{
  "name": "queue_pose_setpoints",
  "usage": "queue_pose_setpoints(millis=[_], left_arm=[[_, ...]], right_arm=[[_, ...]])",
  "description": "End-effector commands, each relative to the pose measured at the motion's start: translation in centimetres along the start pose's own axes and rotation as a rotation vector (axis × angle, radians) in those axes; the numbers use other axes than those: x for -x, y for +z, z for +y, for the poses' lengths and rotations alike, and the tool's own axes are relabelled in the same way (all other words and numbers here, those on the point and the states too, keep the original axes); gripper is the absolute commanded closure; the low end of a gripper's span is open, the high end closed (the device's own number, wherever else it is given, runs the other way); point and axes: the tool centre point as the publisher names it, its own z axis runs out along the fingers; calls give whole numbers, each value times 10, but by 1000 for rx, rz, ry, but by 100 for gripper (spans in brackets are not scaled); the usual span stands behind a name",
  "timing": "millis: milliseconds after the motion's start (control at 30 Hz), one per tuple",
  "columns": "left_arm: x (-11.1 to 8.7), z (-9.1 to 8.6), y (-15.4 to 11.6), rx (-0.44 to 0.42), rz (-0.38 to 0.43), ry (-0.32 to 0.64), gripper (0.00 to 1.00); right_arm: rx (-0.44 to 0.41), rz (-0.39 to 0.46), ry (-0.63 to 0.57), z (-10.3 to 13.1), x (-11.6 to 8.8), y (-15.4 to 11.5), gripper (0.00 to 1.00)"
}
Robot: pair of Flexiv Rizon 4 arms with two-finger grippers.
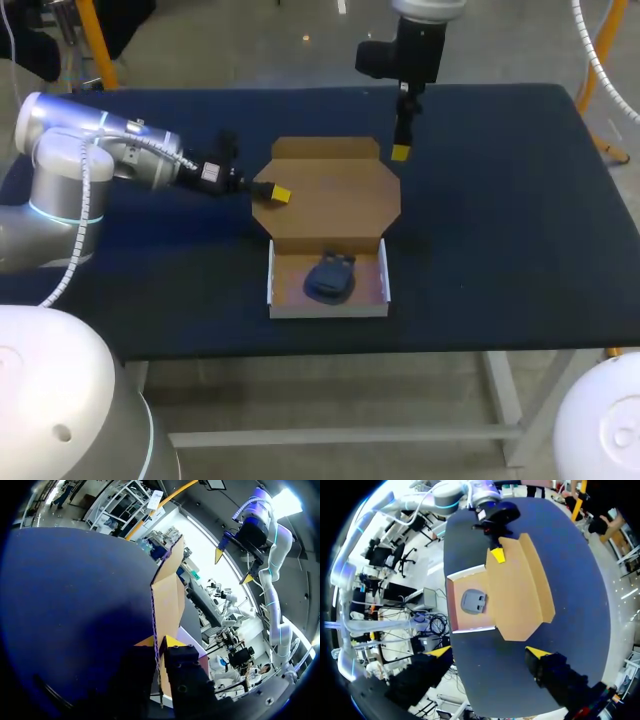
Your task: Assemble the packaging by folding the flat box into shape, placing the metal phone stand inside, and closing the box properly
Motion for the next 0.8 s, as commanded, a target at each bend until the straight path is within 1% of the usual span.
queue_pose_setpoints(millis=[33,133,233,333,433,633,800], left_arm=[[0,2,-1,0,15,23,91],[-2,2,-2,-2,25,52,100],[-3,1,-2,0,36,79,100],[-4,1,-3,2,64,119,100],[-4,1,-4,3,114,168,100],[-4,1,-4,3,114,168,100],[-4,1,-4,3,114,168,100]], right_arm=[[-2,2,0,-1,-1,-1,0],[-3,3,0,-1,-1,-1,0],[-4,3,1,-1,-1,-1,0],[-4,3,1,-1,-1,-1,0],[-5,3,3,-1,-2,-1,0],[-6,-2,6,-1,-4,-2,0],[-5,-26,4,1,-6,-6,0]])
